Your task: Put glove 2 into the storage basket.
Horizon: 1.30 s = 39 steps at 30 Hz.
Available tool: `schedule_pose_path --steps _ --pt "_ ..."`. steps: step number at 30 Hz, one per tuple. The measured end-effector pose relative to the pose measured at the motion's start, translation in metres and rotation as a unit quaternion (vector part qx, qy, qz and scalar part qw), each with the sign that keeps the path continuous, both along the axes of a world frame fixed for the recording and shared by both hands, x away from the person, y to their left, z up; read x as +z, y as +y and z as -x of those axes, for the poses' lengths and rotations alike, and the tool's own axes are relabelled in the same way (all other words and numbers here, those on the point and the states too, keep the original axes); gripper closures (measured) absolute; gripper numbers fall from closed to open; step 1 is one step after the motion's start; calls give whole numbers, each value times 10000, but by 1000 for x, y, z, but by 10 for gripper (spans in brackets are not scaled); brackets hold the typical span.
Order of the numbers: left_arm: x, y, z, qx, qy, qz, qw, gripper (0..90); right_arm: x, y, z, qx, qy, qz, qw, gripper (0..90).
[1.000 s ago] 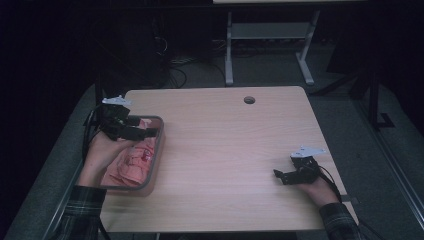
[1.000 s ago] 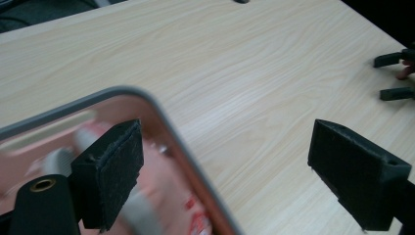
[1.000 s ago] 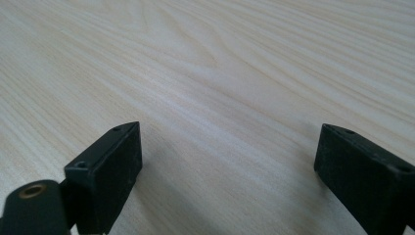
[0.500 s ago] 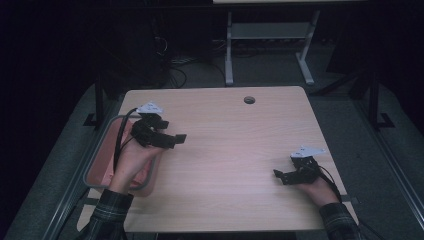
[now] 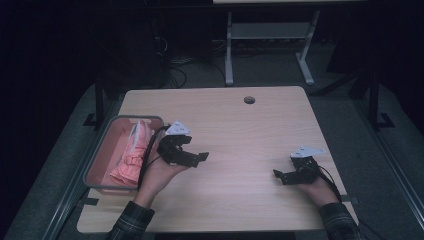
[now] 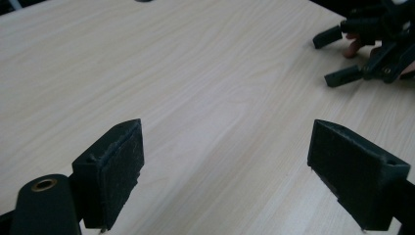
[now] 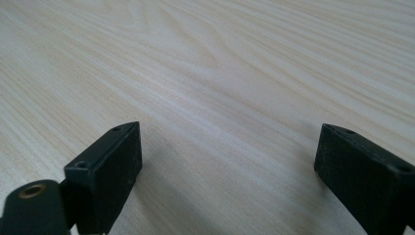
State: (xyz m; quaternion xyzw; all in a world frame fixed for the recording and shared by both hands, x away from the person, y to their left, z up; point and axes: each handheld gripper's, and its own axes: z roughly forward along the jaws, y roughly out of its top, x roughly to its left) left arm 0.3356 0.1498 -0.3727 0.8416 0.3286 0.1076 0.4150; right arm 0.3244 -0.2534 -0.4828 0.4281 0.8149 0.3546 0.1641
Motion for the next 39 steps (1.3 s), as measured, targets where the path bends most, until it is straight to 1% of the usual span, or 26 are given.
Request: schedule_pose_path --steps 2,5,7,9,10,12,13,15,18,20,23,25,26,28,31,33,34,36,37,39 --pt "-9 -5 1 -87 60 -41 9999 133 0 0 0 3 -1 1 10000 102" --pt "-20 -11 5 -186 -36 -137 9997 132 0 0 0 4 -3 2 10000 102" --pt "-26 -14 7 -271 -51 -193 9994 132 0 0 0 5 -3 1 10000 102" --pt "-33 -16 9 -267 -64 -182 9995 132 0 0 0 4 -3 0 10000 102" --pt "-37 -17 10 -322 -74 -231 9992 132 0 0 0 -2 4 -1 10000 102" --pt "-44 -20 12 -359 -61 -266 9990 132 0 0 0 -2 5 -2 10000 102" --pt "-48 -21 13 -387 -16 -321 9987 132 0 0 0 0 2 -1 10000 102" --pt "-55 -23 14 -421 -43 -399 9983 132 0 0 0 2 0 -1 10000 102" --pt "-63 -25 15 -429 31 -445 9981 132 0 0 0 3 2 0 10000 102" --pt "-69 -27 16 -455 16 -512 9976 132 0 0 0 4 2 -1 10000 102" --pt "-77 -28 16 -503 98 -587 9970 132 0 0 0 5 0 0 10000 102" --pt "-82 -30 17 -554 128 -706 9959 132 0 0 0 4 2 -1 10000 102" --pt "-85 -32 17 -551 109 -785 9953 132 0 0 0 5 7 -4 10000 102" --pt "-89 -34 18 -571 83 -849 9947 132 0 0 0 4 8 -4 10000 102" --pt "-95 -38 20 -650 52 -1069 9921 131 0 0 0 2 9 -5 10000 102" --pt "-98 -39 20 -691 62 -956 9930 123 0 0 0 4 10 -5 10000 102" --pt "-100 -39 21 -721 52 -866 9936 123 0 0 0 4 6 -3 10000 102" --pt "-103 -38 22 -825 -51 -736 9939 122 0 0 0 4 7 -3 10000 102" --pt "-105 -38 22 -883 -120 -627 9940 122 0 0 0 3 9 -3 10000 102" --pt "-105 -37 22 -895 -130 -605 9941 122 0 0 0 4 8 -2 10000 102"
